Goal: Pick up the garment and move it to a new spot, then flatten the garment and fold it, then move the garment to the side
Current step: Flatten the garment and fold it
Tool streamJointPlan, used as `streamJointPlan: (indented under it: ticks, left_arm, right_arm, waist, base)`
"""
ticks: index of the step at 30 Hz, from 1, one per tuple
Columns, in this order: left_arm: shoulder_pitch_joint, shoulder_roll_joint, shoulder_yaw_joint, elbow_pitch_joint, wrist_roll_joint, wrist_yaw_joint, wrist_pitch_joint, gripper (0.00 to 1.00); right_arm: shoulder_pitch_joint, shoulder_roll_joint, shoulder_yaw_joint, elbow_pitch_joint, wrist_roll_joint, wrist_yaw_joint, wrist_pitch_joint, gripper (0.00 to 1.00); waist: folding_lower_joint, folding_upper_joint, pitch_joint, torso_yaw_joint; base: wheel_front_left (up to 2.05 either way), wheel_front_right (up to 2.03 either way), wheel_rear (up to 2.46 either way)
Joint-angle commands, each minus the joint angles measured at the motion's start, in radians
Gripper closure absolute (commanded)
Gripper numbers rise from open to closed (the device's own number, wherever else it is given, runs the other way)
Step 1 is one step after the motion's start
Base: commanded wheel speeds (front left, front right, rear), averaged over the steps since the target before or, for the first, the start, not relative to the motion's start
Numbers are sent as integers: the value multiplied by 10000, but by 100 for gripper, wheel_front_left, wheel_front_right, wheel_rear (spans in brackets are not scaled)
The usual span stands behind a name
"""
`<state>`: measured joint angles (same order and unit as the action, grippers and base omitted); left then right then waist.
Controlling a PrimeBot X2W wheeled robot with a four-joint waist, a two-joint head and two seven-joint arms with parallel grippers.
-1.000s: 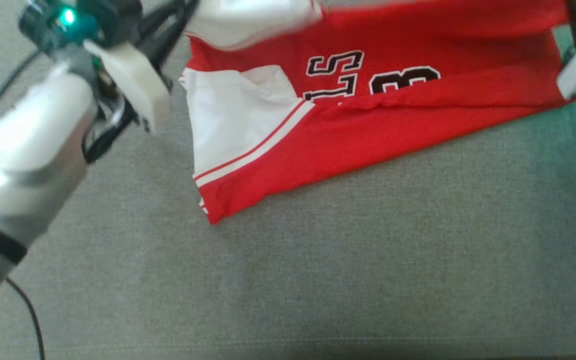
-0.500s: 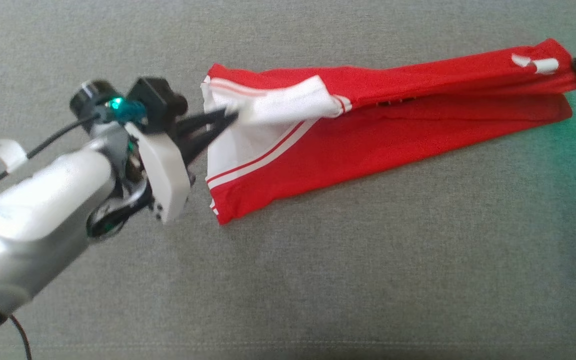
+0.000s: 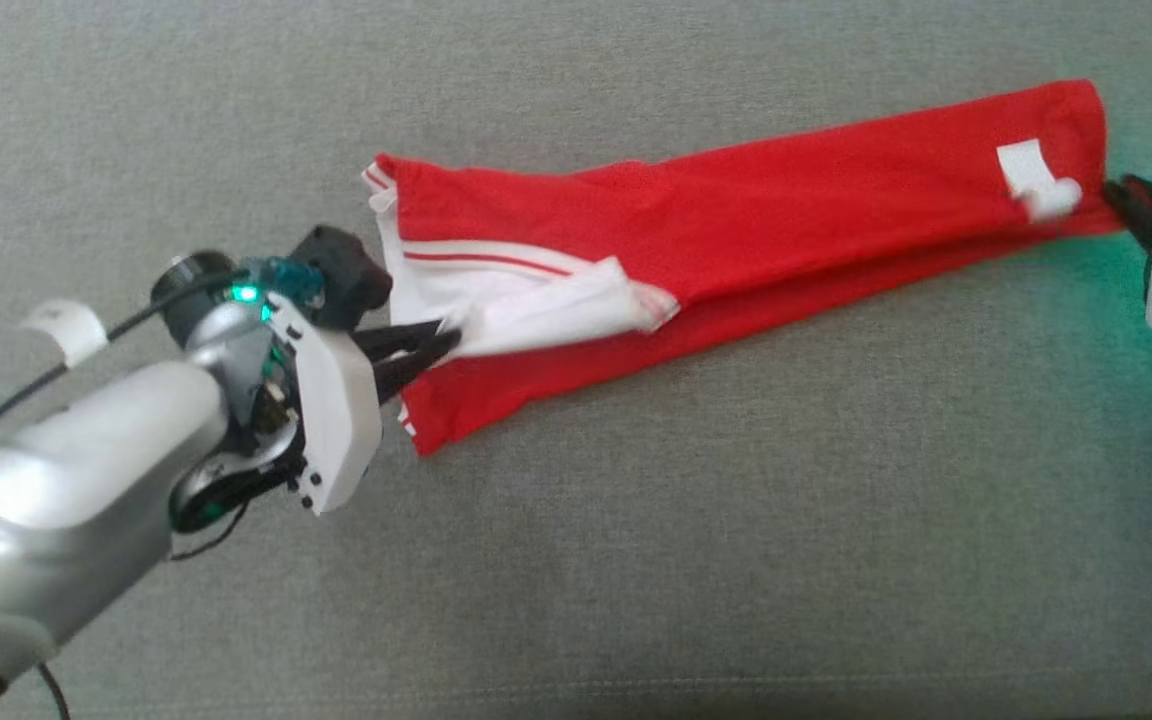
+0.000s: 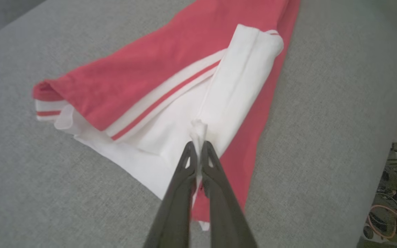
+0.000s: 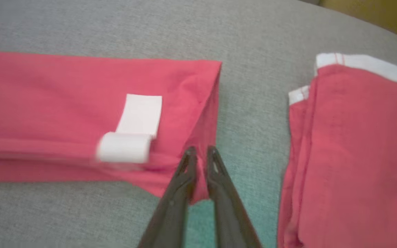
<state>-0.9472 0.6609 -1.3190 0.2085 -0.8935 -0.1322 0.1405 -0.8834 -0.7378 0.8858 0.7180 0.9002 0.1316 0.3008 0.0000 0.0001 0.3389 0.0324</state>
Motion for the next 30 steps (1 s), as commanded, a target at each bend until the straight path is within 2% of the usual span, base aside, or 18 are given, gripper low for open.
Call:
streamJointPlan:
  ticks: [1, 5, 13, 16, 17, 19, 21, 24, 28, 29, 30]
  left_arm:
    - [-181, 268, 399, 0, -58, 16, -47, 0]
    - [-70, 15, 596, 748, 4, 292, -689, 0]
    - [476, -704, 2128, 1837, -597, 1753, -3305, 0]
    - [781, -993, 2917, 1937, -772, 2259, -3893, 0]
    - [1050, -1216, 3671, 1792, -787, 2532, -4000, 0]
    - [1433, -1455, 4880, 1298, -304, 2805, -4013, 0]
    - [2112, -1766, 5985, 782, 348, 2932, -4017, 0]
    - [3267, -2336, 7489, 144, 1375, 2902, -4019, 0]
    - [4712, -3253, 9075, -503, 2747, 2497, -4020, 0]
    - [4712, -3253, 9075, -503, 2747, 2497, -4020, 0]
    - [5036, -3481, 9406, -595, 3040, 2372, -4020, 0]
  right_arm:
    - [230, -339, -82, -47, 129, -9, 118, 0]
    - [216, -319, -167, -60, 425, -9, 299, 0]
    - [297, 86, -1260, -623, 1361, -9, -889, 0]
    - [527, 368, -1722, -919, 1573, -9, -1640, 0]
    - [705, 540, -2002, -1101, 1548, -9, -2257, 0]
    - [914, 785, -2272, -1301, 1503, -9, -2889, 0]
    - [1138, 1064, -2496, -1490, 1395, -9, -3489, 0]
    - [1505, 1511, -2696, -1765, 1004, -9, -4356, 0]
    - [2079, 2220, -3051, -1876, 340, -9, -5169, 0]
    - [2079, 2220, -3051, -1876, 340, -9, -5169, 0]
    - [2232, 2400, -3164, -1870, 146, -9, -5282, 0]
  waist:
    - [0, -1, -40, -60]
    - [0, -1, -213, -201]
    - [0, -1, -748, -448]
    - [0, -1, -945, -510]
    - [0, -1, -1049, -532]
    - [0, -1, -1134, -563]
    - [0, -1, -1219, -605]
    - [0, -1, -1321, -662]
    - [0, -1, -1447, -723]
    - [0, -1, -1447, -723]
    - [0, -1, -1477, -729]
  base:
    - [0, 0, 0]
    - [0, 0, 0]
    - [0, 0, 0]
    - [0, 0, 0]
    - [0, 0, 0]
    - [0, 0, 0]
    - [0, 0, 0]
    - [0, 0, 0]
    - [0, 0, 0]
    - [0, 0, 0]
    - [0, 0, 0]
